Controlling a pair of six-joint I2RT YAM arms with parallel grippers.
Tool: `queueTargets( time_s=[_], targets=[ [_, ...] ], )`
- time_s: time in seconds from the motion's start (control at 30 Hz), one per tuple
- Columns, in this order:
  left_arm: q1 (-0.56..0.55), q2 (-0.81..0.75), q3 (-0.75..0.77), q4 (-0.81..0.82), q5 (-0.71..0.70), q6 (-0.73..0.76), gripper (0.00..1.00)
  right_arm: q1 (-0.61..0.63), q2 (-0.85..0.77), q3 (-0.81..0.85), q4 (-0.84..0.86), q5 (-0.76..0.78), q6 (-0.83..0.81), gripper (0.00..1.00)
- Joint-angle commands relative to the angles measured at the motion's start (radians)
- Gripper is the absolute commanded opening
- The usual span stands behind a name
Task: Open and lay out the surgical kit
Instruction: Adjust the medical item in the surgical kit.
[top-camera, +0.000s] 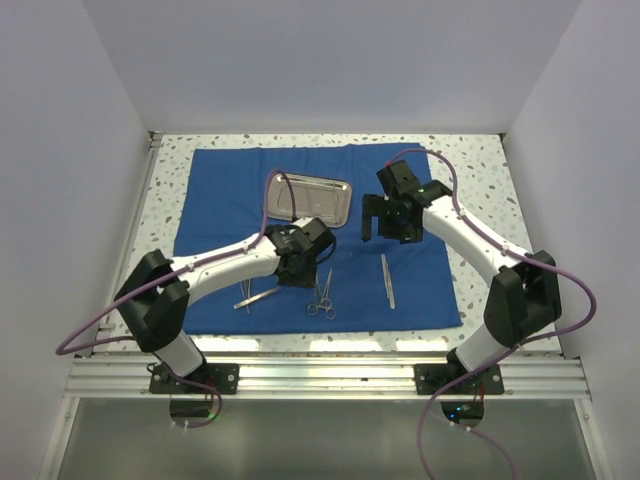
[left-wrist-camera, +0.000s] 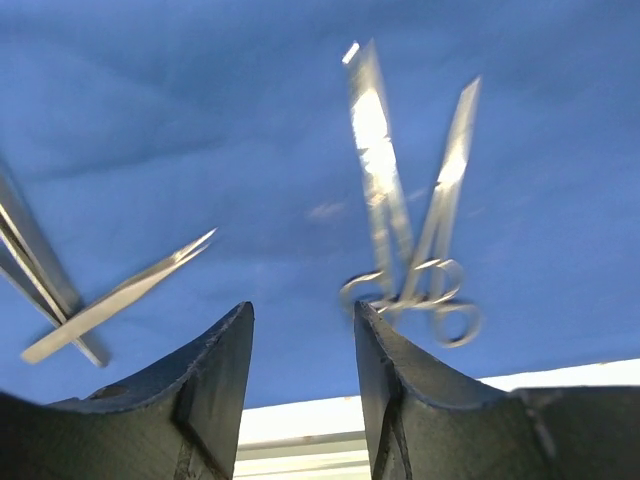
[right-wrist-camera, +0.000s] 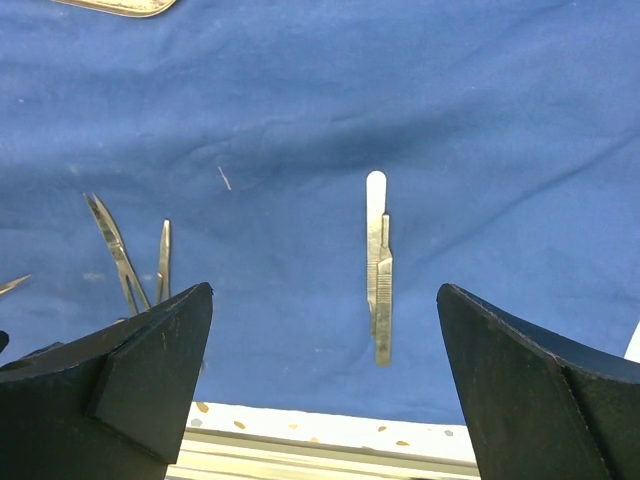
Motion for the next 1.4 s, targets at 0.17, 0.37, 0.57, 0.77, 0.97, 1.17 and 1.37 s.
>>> queueTargets(
  time_s=[0.17,0.37,0.57,0.77,0.97,1.17,1.37],
  targets=[
    [0.01,-0.039,-0.159,0.095,0.013,0.045,0.47,-0.011,-0.017,0.076,-0.04,0.01,-0.027,0.98],
    [0.059,-0.038,-0.211,0.131,-0.008,0.068,0.46,-0.012,0.025,0.121,-0.065,-0.007,-0.029,0.98],
    [0.168,-0.027,-0.254,0.176,-0.021,0.128,0.46,-0.011,0.055,0.168,-0.085,-0.005,-0.032,0.98],
    [0.26,-0.004,-0.211,0.184,-0.064,0.191,0.45,-0.012,0.088,0.205,-0.103,-0.001,-0.035,0.98],
    [0.35,0.012,-0.134,0.15,-0.094,0.226,0.45,-0.012,0.104,0.233,-0.112,0.014,-0.038,0.98],
    [0.362,0.057,0.083,0.101,-0.091,0.26,0.43,-0.012,0.101,0.248,-0.126,0.031,-0.039,0.98],
    [0.361,0.226,0.354,0.099,-0.021,0.311,0.42,-0.013,0.08,0.238,-0.14,0.031,-0.035,0.98]
  ],
)
